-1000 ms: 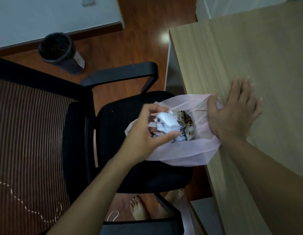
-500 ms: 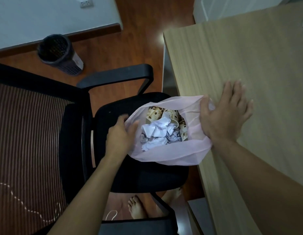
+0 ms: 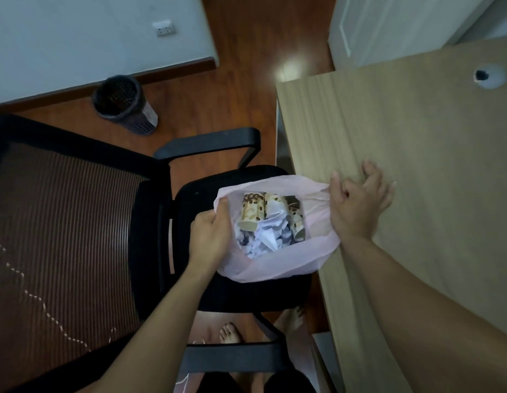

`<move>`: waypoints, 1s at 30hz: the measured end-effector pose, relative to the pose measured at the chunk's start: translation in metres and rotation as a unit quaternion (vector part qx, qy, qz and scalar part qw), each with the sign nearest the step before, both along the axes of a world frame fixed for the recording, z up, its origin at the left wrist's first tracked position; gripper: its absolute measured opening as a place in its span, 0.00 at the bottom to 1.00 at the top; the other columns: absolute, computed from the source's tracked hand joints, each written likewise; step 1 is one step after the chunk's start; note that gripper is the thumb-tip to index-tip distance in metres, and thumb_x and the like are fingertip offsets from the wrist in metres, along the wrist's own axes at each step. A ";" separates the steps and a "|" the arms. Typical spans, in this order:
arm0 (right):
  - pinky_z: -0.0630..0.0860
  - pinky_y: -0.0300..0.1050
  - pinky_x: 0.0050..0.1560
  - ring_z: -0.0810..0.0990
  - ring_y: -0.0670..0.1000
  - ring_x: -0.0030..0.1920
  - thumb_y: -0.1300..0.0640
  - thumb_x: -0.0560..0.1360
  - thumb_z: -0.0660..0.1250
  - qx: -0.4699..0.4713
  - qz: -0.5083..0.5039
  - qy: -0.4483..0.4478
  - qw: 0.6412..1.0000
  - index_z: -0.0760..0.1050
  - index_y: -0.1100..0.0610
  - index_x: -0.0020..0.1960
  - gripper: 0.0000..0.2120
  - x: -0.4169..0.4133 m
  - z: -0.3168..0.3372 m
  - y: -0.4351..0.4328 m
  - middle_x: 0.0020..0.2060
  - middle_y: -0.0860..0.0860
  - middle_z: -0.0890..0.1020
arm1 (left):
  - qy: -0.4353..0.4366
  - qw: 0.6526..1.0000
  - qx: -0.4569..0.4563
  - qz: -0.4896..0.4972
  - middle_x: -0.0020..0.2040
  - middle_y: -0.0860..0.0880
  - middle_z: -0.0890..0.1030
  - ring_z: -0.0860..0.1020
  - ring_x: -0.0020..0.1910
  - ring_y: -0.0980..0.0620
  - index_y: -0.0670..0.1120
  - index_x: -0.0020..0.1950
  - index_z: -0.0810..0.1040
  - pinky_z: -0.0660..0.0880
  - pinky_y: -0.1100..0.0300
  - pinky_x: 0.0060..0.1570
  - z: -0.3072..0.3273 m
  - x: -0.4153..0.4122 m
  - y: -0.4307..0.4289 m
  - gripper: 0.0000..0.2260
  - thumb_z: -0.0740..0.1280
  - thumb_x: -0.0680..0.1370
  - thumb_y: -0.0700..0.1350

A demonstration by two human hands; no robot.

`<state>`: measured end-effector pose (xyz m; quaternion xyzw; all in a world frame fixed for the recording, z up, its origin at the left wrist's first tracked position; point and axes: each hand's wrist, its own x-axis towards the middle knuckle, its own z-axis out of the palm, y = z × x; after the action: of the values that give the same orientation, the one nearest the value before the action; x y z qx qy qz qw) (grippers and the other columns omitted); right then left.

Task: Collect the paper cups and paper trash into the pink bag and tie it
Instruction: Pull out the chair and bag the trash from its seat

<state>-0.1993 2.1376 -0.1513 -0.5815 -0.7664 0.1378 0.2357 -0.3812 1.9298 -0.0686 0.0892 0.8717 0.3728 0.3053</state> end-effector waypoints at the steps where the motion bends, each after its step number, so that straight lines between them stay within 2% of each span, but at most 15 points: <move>1: 0.46 0.62 0.85 0.69 0.62 0.80 0.44 0.84 0.70 -0.013 0.003 0.004 1.000 0.79 0.57 0.34 0.24 0.003 0.002 0.001 0.77 0.56 0.76 | 0.011 1.000 -0.002 -0.003 0.26 0.52 0.69 0.68 0.25 0.55 0.47 0.30 0.66 0.65 0.60 0.27 0.009 0.000 -0.002 0.28 0.60 0.85 0.61; 3: 0.55 0.59 0.85 0.73 0.61 0.77 0.45 0.84 0.70 -0.060 0.004 0.043 0.997 0.82 0.60 0.35 0.24 0.011 0.006 0.003 0.74 0.57 0.79 | 0.027 1.000 0.004 -0.009 0.26 0.51 0.70 0.69 0.25 0.55 0.47 0.29 0.66 0.64 0.62 0.26 0.028 -0.001 -0.009 0.28 0.60 0.86 0.60; 4: 0.66 0.57 0.80 0.77 0.62 0.72 0.45 0.85 0.69 -0.094 0.003 0.081 0.992 0.83 0.62 0.37 0.25 0.015 0.013 0.004 0.70 0.59 0.82 | 0.035 0.999 0.008 -0.013 0.25 0.52 0.69 0.68 0.24 0.56 0.47 0.28 0.66 0.64 0.63 0.25 0.038 -0.002 -0.013 0.29 0.60 0.86 0.60; 5: 0.76 0.50 0.66 0.82 0.63 0.63 0.44 0.85 0.67 -0.128 -0.003 0.121 0.984 0.82 0.64 0.38 0.27 0.018 0.024 0.002 0.61 0.61 0.85 | 0.043 0.999 0.011 -0.019 0.25 0.52 0.69 0.68 0.24 0.56 0.47 0.28 0.66 0.63 0.63 0.25 0.047 -0.003 -0.018 0.29 0.60 0.86 0.59; 6: 0.76 0.45 0.49 0.84 0.62 0.50 0.42 0.86 0.65 -0.157 -0.013 0.145 0.977 0.78 0.65 0.36 0.30 0.022 0.037 -0.003 0.49 0.63 0.86 | 0.048 0.998 0.011 -0.025 0.25 0.52 0.69 0.69 0.24 0.56 0.47 0.28 0.66 0.64 0.63 0.25 0.057 -0.004 -0.023 0.29 0.60 0.86 0.60; 7: 0.70 0.45 0.38 0.80 0.60 0.39 0.40 0.86 0.63 -0.180 -0.018 0.152 0.972 0.73 0.66 0.35 0.32 0.024 0.052 -0.010 0.38 0.63 0.82 | 0.048 0.998 0.011 -0.029 0.25 0.51 0.71 0.70 0.25 0.55 0.46 0.28 0.67 0.66 0.61 0.26 0.068 -0.005 -0.027 0.30 0.59 0.86 0.61; 8: 0.65 0.43 0.32 0.74 0.57 0.33 0.39 0.87 0.62 -0.196 -0.017 0.146 0.970 0.69 0.66 0.35 0.34 0.026 0.068 -0.020 0.32 0.63 0.77 | 0.049 0.998 0.010 -0.032 0.26 0.50 0.72 0.72 0.26 0.54 0.46 0.29 0.68 0.67 0.58 0.28 0.080 -0.005 -0.032 0.30 0.58 0.86 0.62; 10: 0.64 0.45 0.32 0.67 0.54 0.31 0.35 0.86 0.64 -0.218 0.009 0.125 0.968 0.64 0.64 0.34 0.36 0.026 0.098 -0.041 0.28 0.60 0.72 | 0.060 0.997 0.010 -0.041 0.26 0.49 0.73 0.72 0.27 0.52 0.46 0.29 0.67 0.66 0.57 0.31 0.107 -0.005 -0.038 0.32 0.56 0.87 0.64; 12: 0.67 0.52 0.37 0.67 0.52 0.31 0.33 0.83 0.67 -0.253 0.045 0.123 0.959 0.63 0.61 0.33 0.36 0.026 0.127 -0.060 0.26 0.55 0.69 | 0.077 0.996 0.012 -0.048 0.26 0.51 0.71 0.70 0.27 0.53 0.47 0.28 0.65 0.64 0.58 0.30 0.136 -0.006 -0.041 0.32 0.55 0.87 0.64; 15: 0.65 0.50 0.36 0.66 0.48 0.29 0.30 0.79 0.70 -0.347 0.114 0.134 0.921 0.63 0.53 0.32 0.33 0.032 0.171 -0.079 0.25 0.46 0.67 | 0.086 0.994 0.031 -0.062 0.24 0.54 0.68 0.66 0.23 0.57 0.47 0.28 0.63 0.62 0.61 0.25 0.171 -0.009 -0.044 0.32 0.55 0.87 0.64; 19: 0.61 0.49 0.37 0.64 0.48 0.31 0.25 0.71 0.70 -0.403 0.198 0.069 0.891 0.68 0.51 0.35 0.31 0.052 0.237 -0.084 0.30 0.48 0.68 | 0.071 0.986 0.080 -0.130 0.20 0.56 0.65 0.64 0.19 0.58 0.48 0.28 0.62 0.59 0.66 0.21 0.205 -0.003 -0.049 0.31 0.55 0.88 0.62; 22: 0.60 0.47 0.33 0.64 0.48 0.32 0.26 0.72 0.73 -0.400 0.167 0.049 0.900 0.77 0.58 0.39 0.33 0.078 0.278 -0.075 0.33 0.50 0.69 | 0.060 0.976 0.112 -0.176 0.23 0.55 0.64 0.62 0.23 0.57 0.48 0.29 0.61 0.58 0.63 0.25 0.225 0.002 -0.048 0.30 0.58 0.87 0.63; 24: 0.61 0.46 0.34 0.66 0.48 0.33 0.27 0.73 0.76 -0.398 0.135 0.063 0.905 0.79 0.62 0.41 0.35 0.099 0.302 -0.068 0.33 0.50 0.71 | 0.043 0.972 0.129 -0.193 0.27 0.49 0.63 0.63 0.27 0.53 0.47 0.31 0.62 0.58 0.57 0.30 0.237 0.007 -0.043 0.29 0.59 0.86 0.63; 28: 0.56 0.48 0.32 0.63 0.49 0.30 0.30 0.76 0.75 -0.355 0.050 0.144 0.922 0.65 0.49 0.35 0.29 0.149 0.340 -0.058 0.31 0.47 0.65 | 0.002 0.950 0.161 -0.267 0.29 0.49 0.60 0.59 0.30 0.50 0.50 0.32 0.58 0.54 0.54 0.33 0.266 0.026 -0.023 0.28 0.61 0.86 0.60; 30: 0.57 0.46 0.31 0.63 0.48 0.29 0.31 0.78 0.73 -0.323 0.008 0.193 0.927 0.65 0.48 0.35 0.28 0.174 0.355 -0.055 0.30 0.46 0.65 | -0.012 0.935 0.169 -0.312 0.32 0.45 0.61 0.58 0.32 0.48 0.47 0.33 0.61 0.54 0.54 0.33 0.275 0.040 -0.007 0.27 0.62 0.86 0.59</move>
<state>-0.0256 2.0822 0.2040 -0.5826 -0.6246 0.4890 0.1772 -0.3410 1.9229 0.2067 0.4024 0.7202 0.4020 0.3973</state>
